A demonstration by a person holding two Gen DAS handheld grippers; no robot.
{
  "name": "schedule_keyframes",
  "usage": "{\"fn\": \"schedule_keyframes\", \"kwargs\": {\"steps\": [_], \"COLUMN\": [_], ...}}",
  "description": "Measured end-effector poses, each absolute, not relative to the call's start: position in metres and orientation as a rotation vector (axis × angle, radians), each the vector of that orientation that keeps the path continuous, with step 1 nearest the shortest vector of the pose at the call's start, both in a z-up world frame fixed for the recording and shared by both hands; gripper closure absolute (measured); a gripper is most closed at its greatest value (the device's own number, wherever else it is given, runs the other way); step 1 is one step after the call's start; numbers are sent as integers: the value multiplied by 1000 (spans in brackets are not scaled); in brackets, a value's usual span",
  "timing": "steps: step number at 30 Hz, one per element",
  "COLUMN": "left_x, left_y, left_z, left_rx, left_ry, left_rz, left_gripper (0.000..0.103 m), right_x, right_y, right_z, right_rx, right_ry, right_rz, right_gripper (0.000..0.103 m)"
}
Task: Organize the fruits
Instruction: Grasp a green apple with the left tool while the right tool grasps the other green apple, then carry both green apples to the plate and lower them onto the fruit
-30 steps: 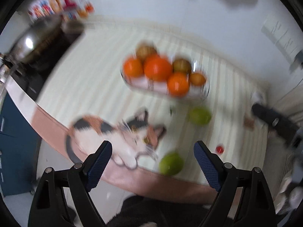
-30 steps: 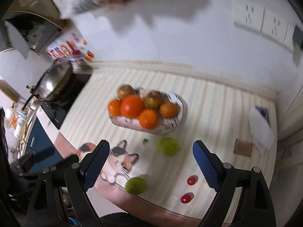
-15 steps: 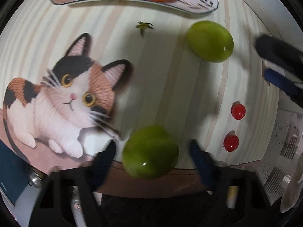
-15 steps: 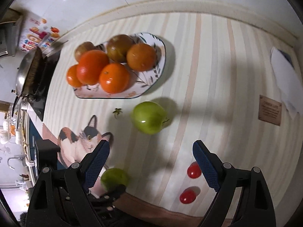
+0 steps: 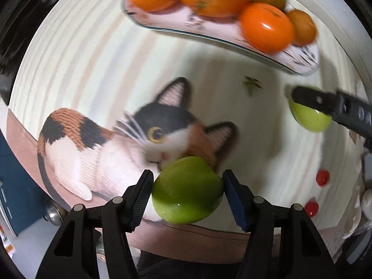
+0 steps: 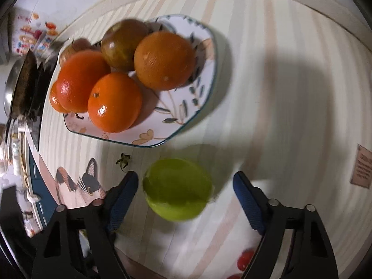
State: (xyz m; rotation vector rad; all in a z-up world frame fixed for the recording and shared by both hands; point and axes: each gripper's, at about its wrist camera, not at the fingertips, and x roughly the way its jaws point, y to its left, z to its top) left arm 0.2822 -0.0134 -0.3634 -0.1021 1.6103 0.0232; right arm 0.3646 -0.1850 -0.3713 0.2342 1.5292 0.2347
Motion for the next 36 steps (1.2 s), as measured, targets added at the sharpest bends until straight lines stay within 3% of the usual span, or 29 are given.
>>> {"fn": "schedule_keyframes", "kwargs": {"steps": [2,20,36], "left_x": [284,294,330], "left_y": [-7,5,-19], "left_z": [-365,-366,-269], "left_rx": [-139,-128,-182], "left_ry": [1612,1574,1421], "left_rz": [28,-9,-132], "left_gripper": [44,44,44], "right_x": [365,310,317], "right_y": [-175,-146,-168], "right_z": [-369,-362,-332], "right_rx": [190,80,229], "right_ry": [1499,1487,1441], "right_rz": [254,263,288], "right_gripper": [38,39,39]}}
